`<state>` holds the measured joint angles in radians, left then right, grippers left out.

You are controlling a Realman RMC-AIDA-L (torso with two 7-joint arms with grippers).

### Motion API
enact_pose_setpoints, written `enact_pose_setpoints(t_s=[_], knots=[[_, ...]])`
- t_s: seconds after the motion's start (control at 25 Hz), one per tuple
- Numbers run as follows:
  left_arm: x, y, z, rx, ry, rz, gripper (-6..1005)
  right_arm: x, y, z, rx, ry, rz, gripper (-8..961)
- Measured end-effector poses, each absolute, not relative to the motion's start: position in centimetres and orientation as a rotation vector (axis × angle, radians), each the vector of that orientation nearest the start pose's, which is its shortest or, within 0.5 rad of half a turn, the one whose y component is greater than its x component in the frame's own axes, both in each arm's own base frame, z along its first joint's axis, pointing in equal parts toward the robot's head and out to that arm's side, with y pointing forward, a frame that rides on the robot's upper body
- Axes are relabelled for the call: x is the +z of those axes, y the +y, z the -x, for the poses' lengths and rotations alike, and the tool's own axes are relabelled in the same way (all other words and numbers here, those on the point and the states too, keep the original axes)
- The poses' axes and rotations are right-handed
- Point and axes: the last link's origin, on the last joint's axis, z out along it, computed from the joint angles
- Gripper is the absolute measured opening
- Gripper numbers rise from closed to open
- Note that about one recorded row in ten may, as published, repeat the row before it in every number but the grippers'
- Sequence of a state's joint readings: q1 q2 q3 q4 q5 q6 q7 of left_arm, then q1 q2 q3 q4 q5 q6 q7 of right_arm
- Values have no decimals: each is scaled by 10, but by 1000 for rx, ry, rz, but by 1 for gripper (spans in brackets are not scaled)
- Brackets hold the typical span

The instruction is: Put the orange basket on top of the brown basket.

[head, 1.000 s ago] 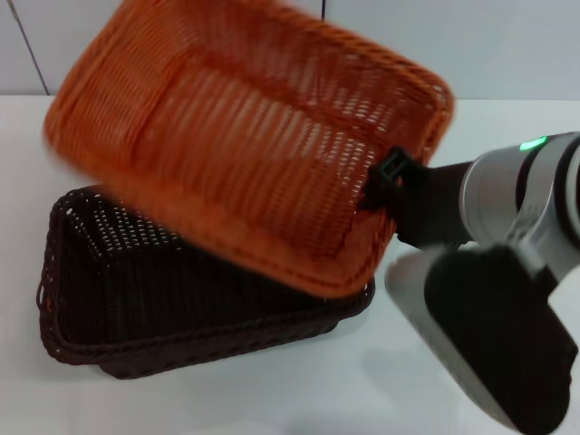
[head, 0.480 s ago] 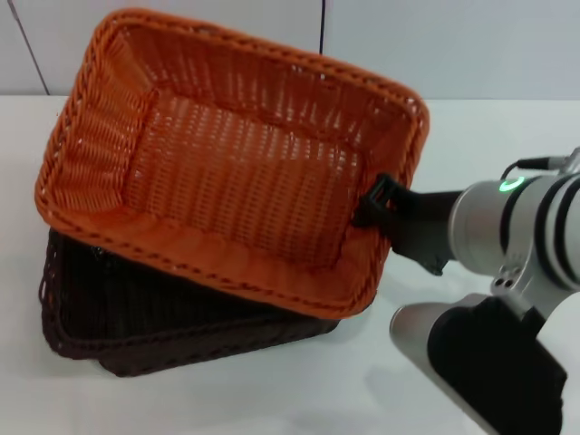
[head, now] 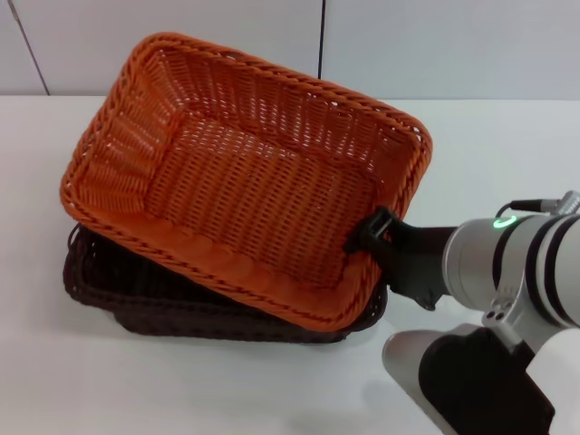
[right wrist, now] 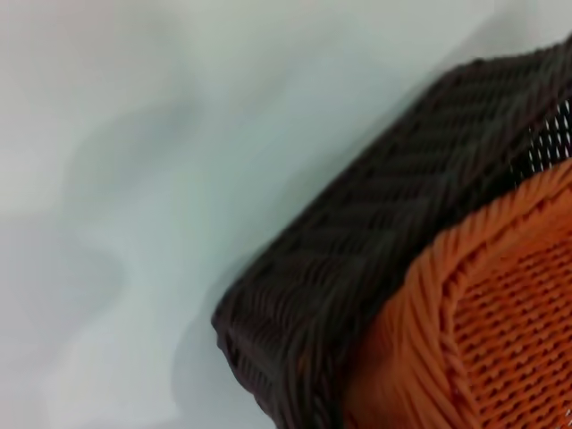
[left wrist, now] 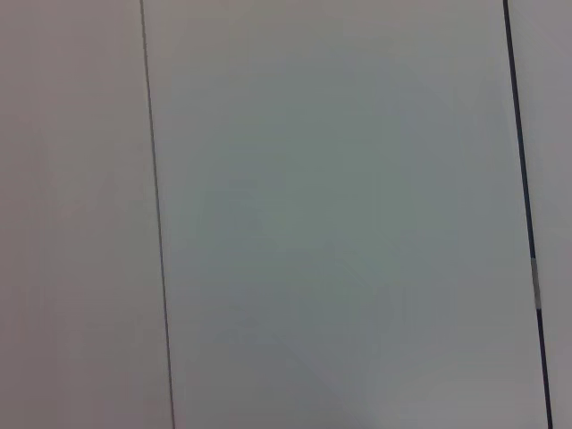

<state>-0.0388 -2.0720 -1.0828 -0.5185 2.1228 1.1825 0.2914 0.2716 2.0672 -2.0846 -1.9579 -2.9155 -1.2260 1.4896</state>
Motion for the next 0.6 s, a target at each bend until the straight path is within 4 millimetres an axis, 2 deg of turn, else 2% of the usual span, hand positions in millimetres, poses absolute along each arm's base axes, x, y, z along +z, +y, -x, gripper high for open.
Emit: enact_pose_setpoints(t_s=[0.2, 0.4, 0.56, 0.6], knots=[[34, 240, 392, -398, -582, 1115, 697, -39, 267, -99, -758, -1425, 2261, 282], [34, 241, 392, -392, -577, 1119, 697, -38, 255, -93, -716, -1436, 2262, 501], [35, 243, 392, -389, -574, 1123, 697, -45, 243, -89, -679, -1467, 2275, 576], [35, 243, 392, -388, -572, 1123, 697, -54, 233, -85, -641, -1480, 2299, 595]])
